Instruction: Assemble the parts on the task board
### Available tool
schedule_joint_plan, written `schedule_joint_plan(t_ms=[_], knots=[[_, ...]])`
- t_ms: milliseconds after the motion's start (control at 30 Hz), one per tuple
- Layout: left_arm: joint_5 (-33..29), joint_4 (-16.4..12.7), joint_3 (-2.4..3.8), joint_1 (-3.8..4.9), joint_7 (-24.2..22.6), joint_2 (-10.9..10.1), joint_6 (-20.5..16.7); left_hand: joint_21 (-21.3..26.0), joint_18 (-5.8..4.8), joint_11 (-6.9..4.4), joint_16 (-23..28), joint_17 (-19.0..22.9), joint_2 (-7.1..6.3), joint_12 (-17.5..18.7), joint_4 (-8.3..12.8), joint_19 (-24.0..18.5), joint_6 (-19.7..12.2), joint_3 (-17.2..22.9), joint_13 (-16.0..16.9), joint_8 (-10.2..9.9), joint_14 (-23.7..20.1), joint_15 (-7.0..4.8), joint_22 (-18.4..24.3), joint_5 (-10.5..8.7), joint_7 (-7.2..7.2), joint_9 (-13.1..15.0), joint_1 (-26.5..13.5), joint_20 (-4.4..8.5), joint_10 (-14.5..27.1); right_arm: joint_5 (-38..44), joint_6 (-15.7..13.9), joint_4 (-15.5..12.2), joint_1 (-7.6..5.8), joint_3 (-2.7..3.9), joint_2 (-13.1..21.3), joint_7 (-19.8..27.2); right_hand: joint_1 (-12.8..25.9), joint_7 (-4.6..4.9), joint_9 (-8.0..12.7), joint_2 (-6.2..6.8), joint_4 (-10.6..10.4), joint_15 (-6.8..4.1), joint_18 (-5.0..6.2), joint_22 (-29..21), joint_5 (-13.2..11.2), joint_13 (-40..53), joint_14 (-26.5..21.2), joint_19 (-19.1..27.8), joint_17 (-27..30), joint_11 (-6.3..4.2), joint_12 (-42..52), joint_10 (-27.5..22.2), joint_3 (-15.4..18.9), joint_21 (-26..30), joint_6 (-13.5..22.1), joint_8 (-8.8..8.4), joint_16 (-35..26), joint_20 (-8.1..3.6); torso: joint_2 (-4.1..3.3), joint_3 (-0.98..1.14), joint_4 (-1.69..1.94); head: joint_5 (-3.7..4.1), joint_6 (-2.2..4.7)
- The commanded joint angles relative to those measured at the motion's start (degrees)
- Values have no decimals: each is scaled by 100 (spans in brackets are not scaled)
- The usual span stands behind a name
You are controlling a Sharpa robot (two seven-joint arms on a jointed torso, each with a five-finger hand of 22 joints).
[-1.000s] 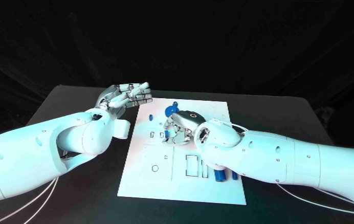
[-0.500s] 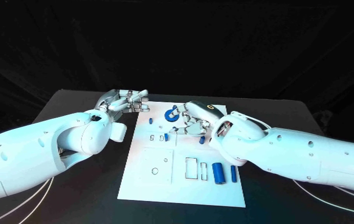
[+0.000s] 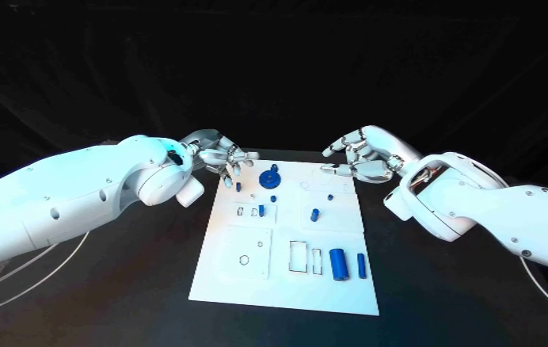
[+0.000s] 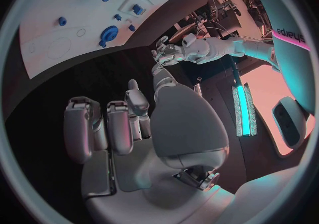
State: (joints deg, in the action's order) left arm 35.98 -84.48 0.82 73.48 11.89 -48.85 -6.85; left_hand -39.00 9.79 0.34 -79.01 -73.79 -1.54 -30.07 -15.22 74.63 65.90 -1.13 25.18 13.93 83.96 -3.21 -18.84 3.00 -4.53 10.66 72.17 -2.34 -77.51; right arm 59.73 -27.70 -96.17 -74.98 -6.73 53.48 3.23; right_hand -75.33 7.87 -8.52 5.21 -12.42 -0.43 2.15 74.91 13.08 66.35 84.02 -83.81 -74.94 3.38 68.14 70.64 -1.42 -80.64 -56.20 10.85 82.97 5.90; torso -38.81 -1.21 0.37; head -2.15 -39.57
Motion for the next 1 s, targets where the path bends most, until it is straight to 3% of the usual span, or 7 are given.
schedule_joint_plan(t_ms=[33,233,467,600,733,867,1000], knots=[[1718,68,2,84,1206,150,907,-453,19,-112,-374,-543,-64,-1136,-119,28,-27,-244,1126,264,379,-77,-447,-6,75,221,-211,78,-18,-313,165,-28,-11,-3,61,-1,3,-7,-9,-58,-10,-47,38,838,27,8,314,-1,-328,-19,36,35,43,-14,-49,27,-24,-42,80,29,-26,-72,-55],[2210,345,-11,190,2021,575,1481,-1140,-19,-108,-591,-855,68,-2354,-150,-262,-425,-665,2418,871,394,-88,-1097,-2,112,847,-443,91,395,-288,125,-25,-21,-4,132,-128,13,-10,-16,-52,-18,-51,42,827,30,-11,311,9,-310,-23,21,25,66,3,-43,35,-36,-48,102,52,-32,-146,-102],[2524,710,-48,234,2476,1042,1857,-1288,-6,-83,-594,-875,149,-2424,-140,-436,-646,-764,2532,1091,391,-73,-1197,-2,98,1108,-362,66,556,-249,114,-5,-21,-7,152,-226,24,-11,-21,-46,-26,-55,49,808,33,-31,304,26,-278,-24,4,13,88,32,-30,39,-58,-54,94,54,-30,-192,-170],[2484,872,-82,255,2569,1209,1901,-986,62,-4,-174,-352,140,-1580,-140,-736,-906,-836,1720,1172,194,-10,-776,-3,21,1244,-258,15,1193,-235,112,1,-20,-9,168,-267,34,-12,-24,-45,-35,-56,51,802,36,-36,302,30,-266,-25,0,11,104,42,-20,41,-67,-56,86,49,-31,-206,-196],[2439,989,-117,264,2633,1326,2065,-2647,-291,145,-407,-695,361,-1485,-116,206,-1446,-900,1669,1372,231,100,-2994,-3,-153,1460,-226,-73,1793,-214,124,10,-17,-11,173,-297,44,-12,-28,-48,-44,-57,50,804,39,-33,302,28,-266,-25,4,16,118,40,-12,44,-68,-59,75,42,-38,-205,-215],[2403,1040,-140,266,2639,1398,2162,-3211,-376,130,-772,-1167,506,-1802,-140,405,-1559,-976,1791,1714,412,110,-3780,-2,-118,1663,-155,-67,1806,-201,129,14,-12,-12,180,-313,45,-12,-28,-48,-47,-58,50,805,41,-31,301,27,-263,-26,6,18,121,39,-9,45,-70,-59,73,44,-29,-190,-233],[2383,1088,-170,264,2620,1502,2168,-3920,-557,3,-1099,-1621,354,-2607,-135,768,-1405,-1139,2471,2026,604,-2,-4887,-4,24,1834,-112,18,1210,-184,128,27,-7,-13,180,-330,47,-12,-29,-50,-49,-58,48,811,46,-22,303,21,-267,-26,14,26,125,32,-4,45,-68,-60,76,42,-23,-185,-265]])
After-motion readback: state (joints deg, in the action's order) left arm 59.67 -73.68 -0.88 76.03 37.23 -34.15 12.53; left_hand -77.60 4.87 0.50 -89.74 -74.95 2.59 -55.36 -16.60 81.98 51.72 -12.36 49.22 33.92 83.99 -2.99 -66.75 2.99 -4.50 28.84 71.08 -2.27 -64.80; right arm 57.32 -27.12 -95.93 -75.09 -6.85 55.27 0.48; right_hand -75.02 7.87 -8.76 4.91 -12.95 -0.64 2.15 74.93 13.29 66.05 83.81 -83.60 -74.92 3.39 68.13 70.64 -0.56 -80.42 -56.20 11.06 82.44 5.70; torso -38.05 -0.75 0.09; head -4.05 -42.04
